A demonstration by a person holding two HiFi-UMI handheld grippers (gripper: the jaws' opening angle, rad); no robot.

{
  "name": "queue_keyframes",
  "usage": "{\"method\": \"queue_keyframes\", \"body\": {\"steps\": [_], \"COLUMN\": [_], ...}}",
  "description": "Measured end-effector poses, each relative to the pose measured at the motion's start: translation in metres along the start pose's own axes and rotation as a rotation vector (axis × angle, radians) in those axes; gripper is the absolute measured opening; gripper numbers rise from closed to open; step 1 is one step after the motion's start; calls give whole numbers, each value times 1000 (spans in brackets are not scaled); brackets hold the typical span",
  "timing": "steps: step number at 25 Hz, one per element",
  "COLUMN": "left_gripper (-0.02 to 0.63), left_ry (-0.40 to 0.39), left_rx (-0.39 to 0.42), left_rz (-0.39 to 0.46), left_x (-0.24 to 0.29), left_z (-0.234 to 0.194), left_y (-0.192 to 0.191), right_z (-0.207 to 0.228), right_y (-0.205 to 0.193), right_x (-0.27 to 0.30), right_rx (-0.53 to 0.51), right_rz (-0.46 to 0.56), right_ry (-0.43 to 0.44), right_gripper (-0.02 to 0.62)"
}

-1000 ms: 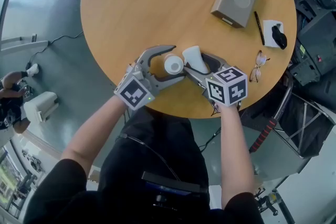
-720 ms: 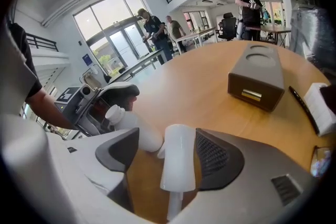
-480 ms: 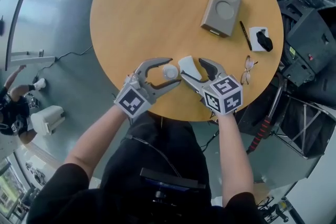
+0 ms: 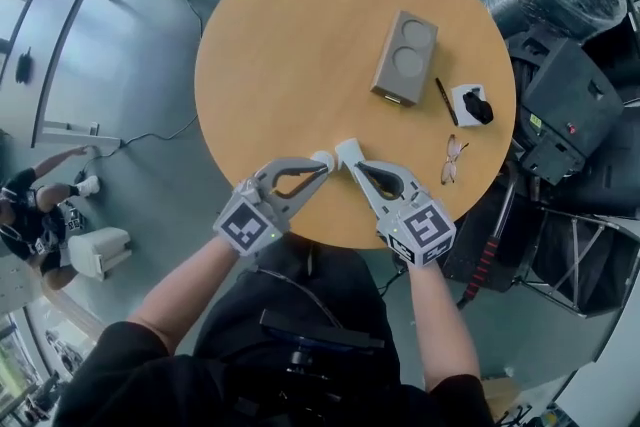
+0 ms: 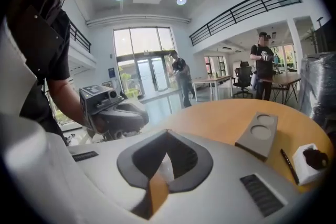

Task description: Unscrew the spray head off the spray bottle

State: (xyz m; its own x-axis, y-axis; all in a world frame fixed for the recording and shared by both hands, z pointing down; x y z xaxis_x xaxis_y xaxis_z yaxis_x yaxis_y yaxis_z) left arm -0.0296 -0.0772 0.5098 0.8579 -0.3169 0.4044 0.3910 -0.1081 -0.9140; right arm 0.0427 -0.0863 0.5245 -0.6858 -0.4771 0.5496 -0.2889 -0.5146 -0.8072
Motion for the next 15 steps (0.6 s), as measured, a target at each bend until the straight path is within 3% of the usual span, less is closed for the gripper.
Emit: {"method": "queue_keyframes", "body": {"steps": [7, 11, 15], "left_gripper": [14, 14, 14], "left_ry": [-59, -54, -52], "left_rx": [-140, -150, -143], "left_rz": [47, 25, 2], "left_x": [-44, -68, -81], "left_z": [28, 38, 43], "left_y": [74, 101, 119], "right_z": [-62, -81, -94], "right_y": [68, 96, 111], "right_x": [-79, -109, -128], "right_rx": [-87, -92, -95], "right_rz": [178, 243, 246], "right_ry": [80, 76, 65], "right_gripper": [-11, -11, -11]}}
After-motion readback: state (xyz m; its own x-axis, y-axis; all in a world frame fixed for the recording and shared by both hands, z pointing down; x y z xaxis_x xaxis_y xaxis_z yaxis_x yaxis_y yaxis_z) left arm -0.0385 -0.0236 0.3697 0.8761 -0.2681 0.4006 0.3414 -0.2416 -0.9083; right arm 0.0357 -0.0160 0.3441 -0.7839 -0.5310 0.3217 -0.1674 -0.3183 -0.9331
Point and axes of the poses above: the fingertips, and each gripper's own axes: x forward along the fingers, z to its right, y out of its top, the point moved 2 cm from there along -x, backward along the fingers, and after that the axes turned 13 degrees about -z, right-handed, at the moved point
